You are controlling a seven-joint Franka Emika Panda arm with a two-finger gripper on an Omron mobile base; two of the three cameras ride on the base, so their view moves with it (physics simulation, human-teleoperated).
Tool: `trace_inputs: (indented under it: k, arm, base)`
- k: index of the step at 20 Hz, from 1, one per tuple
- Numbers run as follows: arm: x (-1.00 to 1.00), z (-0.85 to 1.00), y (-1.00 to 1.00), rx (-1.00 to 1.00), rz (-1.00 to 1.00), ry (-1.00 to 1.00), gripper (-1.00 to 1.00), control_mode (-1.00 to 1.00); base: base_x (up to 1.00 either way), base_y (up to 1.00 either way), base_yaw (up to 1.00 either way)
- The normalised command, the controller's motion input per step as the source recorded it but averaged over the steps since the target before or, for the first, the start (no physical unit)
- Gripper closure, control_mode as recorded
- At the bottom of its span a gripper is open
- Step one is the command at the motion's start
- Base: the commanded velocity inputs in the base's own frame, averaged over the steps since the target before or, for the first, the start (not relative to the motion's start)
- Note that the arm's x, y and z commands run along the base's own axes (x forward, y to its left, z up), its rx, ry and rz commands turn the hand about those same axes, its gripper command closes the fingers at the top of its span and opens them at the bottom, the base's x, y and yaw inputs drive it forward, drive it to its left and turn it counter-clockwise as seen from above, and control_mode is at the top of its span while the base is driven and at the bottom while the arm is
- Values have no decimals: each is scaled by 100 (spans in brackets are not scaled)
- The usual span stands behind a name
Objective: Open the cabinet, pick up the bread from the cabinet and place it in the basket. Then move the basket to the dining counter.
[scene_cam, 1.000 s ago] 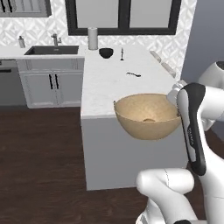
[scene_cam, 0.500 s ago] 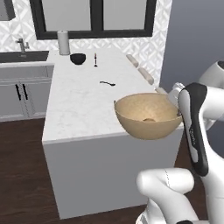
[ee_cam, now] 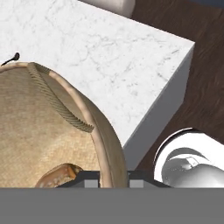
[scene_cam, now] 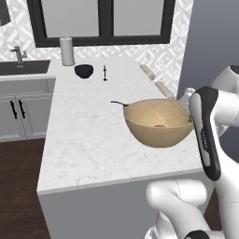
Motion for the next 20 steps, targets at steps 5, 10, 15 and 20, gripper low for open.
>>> trace_inputs:
  k: [5,10,15,20]
  arm:
    - [100,-40,-82,5,1,3,100,-100]
    - [100,-52,-30,1,0,2,100,-100]
    - [100,-61,-22,0,-1,1,100,-100]
    - [100,-66,-11,0,-6,0,100,-100]
  base:
    - [0,0,0]
    - [0,0,0]
    - [0,0,0]
    - [0,0,0]
